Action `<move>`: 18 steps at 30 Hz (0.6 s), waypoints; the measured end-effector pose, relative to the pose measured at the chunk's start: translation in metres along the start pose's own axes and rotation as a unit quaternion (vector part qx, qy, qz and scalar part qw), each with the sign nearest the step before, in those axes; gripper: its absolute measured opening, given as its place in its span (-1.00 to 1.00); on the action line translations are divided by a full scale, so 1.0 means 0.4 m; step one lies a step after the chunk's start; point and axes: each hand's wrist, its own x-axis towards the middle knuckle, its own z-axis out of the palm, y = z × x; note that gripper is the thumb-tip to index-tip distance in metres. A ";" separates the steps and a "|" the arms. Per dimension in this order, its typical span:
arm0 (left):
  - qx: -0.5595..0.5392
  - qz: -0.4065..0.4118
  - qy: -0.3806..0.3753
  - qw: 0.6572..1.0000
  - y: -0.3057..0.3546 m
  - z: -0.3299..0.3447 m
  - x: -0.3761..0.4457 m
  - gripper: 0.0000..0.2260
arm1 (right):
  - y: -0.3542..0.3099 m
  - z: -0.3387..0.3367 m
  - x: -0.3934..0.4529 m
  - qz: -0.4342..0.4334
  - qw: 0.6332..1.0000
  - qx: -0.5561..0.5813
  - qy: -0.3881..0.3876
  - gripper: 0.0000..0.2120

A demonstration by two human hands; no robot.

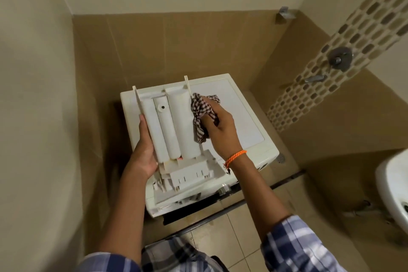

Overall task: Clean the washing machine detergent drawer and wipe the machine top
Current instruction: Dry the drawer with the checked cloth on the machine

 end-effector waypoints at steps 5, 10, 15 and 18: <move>0.028 0.053 0.008 0.998 0.030 -0.004 0.026 -0.08 | 0.043 -0.004 -0.066 -0.031 0.963 -0.229 -0.137 -0.58; 0.086 0.089 0.050 0.991 0.017 0.021 0.044 -0.01 | 0.042 0.056 -0.080 -0.053 0.929 -0.355 -0.088 -0.76; 0.126 0.129 0.047 0.982 0.023 0.090 -0.033 -0.21 | 0.040 0.118 -0.130 -0.122 0.908 -0.396 -0.068 -0.81; 0.126 0.095 0.072 0.985 0.015 0.063 -0.040 -0.03 | 0.066 0.071 -0.115 -0.088 0.925 -0.348 -0.121 -0.71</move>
